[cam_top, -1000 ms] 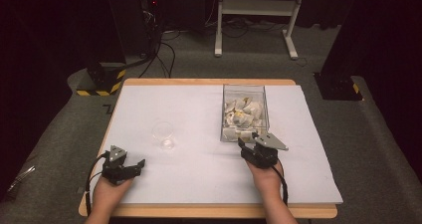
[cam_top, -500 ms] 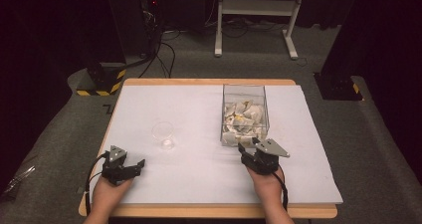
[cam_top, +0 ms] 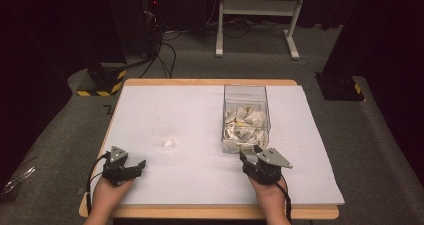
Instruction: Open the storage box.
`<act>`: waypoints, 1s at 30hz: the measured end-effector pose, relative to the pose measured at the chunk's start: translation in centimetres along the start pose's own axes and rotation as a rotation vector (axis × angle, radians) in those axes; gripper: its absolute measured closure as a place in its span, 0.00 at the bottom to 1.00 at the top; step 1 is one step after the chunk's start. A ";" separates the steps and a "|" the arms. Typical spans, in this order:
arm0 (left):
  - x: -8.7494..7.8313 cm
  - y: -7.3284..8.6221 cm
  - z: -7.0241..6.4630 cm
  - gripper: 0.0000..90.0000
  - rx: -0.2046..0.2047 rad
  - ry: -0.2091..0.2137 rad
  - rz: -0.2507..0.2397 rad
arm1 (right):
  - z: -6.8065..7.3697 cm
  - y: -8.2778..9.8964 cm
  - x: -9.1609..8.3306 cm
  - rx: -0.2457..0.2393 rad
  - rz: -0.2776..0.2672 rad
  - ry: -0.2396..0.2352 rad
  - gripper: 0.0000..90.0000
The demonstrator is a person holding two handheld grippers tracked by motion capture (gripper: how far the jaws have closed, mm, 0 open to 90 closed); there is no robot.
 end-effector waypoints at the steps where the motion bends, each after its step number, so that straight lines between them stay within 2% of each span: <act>1: 0.0 0.0 0.0 0.25 0.004 -0.001 0.000 | 0.2 0.1 -0.3 -0.006 0.002 -0.001 0.48; 12: 0.1 0.0 0.1 0.25 0.003 0.007 0.002 | 0.1 0.3 -1.7 -0.021 -0.007 0.011 0.48; 19: 0.1 -0.1 0.1 0.25 0.009 0.009 0.006 | -1.3 0.0 -3.2 -0.007 -0.042 0.051 0.48; 30: 0.1 -0.1 0.1 0.25 0.005 0.010 0.004 | -3.4 -0.9 -3.8 0.020 -0.072 0.085 0.47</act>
Point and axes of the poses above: each handheld gripper's, and its own axes: x roughly forward along the jaws, y roughly out of its underside, z roughly to its left, the point moved 5 cm from there along x, roughly forward along the jaws, and after that the axes turned 7 degrees about -z, right-handed, at the moved point
